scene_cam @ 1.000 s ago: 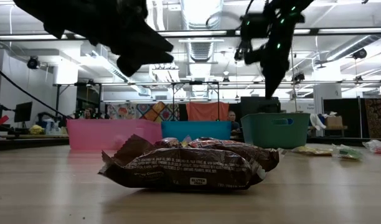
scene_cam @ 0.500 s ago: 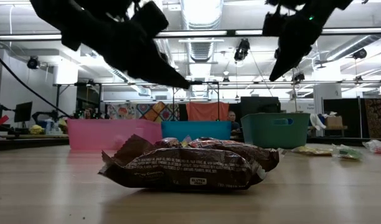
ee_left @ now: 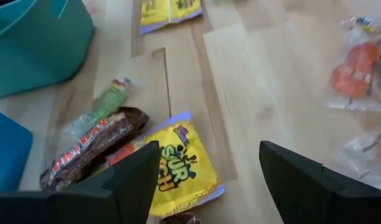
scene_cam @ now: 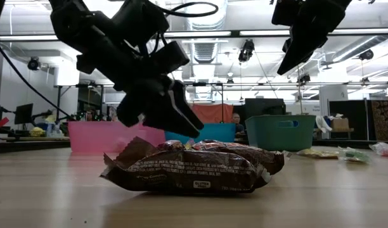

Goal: Sort candy
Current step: Put the yellow candy into the blue bin

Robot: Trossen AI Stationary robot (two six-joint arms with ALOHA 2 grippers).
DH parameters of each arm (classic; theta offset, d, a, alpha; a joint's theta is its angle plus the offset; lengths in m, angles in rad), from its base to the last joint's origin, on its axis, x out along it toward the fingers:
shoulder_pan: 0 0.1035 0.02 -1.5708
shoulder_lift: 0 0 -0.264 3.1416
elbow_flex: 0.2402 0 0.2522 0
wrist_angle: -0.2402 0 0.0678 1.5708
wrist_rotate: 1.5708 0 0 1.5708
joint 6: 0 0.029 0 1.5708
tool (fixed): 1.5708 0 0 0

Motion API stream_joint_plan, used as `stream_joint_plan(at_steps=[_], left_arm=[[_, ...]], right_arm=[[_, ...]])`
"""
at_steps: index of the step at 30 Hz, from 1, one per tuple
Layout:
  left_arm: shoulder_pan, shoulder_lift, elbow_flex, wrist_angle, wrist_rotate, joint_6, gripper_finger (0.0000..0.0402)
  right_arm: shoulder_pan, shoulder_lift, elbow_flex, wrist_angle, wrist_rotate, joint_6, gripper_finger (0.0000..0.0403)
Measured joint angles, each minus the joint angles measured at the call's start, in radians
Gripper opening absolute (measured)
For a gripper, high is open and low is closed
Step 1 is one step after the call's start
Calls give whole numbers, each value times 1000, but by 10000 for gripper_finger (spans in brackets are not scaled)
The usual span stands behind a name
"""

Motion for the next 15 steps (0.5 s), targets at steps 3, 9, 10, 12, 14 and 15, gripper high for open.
stream_joint_plan(at_steps=[3,9,10,12,14,15], left_arm=[[9,16,-3,2,-20,-1,252],[10,61,-3,28,-27,-12,240],[10,66,-3,28,-41,-17,239],[11,78,-4,31,-69,-20,235],[12,87,-4,32,-92,-22,233],[12,91,-4,36,-93,-23,232]], right_arm=[[9,0,0,0,2,3,106],[13,0,0,1,5,4,105],[13,0,0,0,5,4,105],[13,0,-2,0,6,4,105],[13,0,-2,0,7,4,106],[13,0,-2,1,7,4,106]])
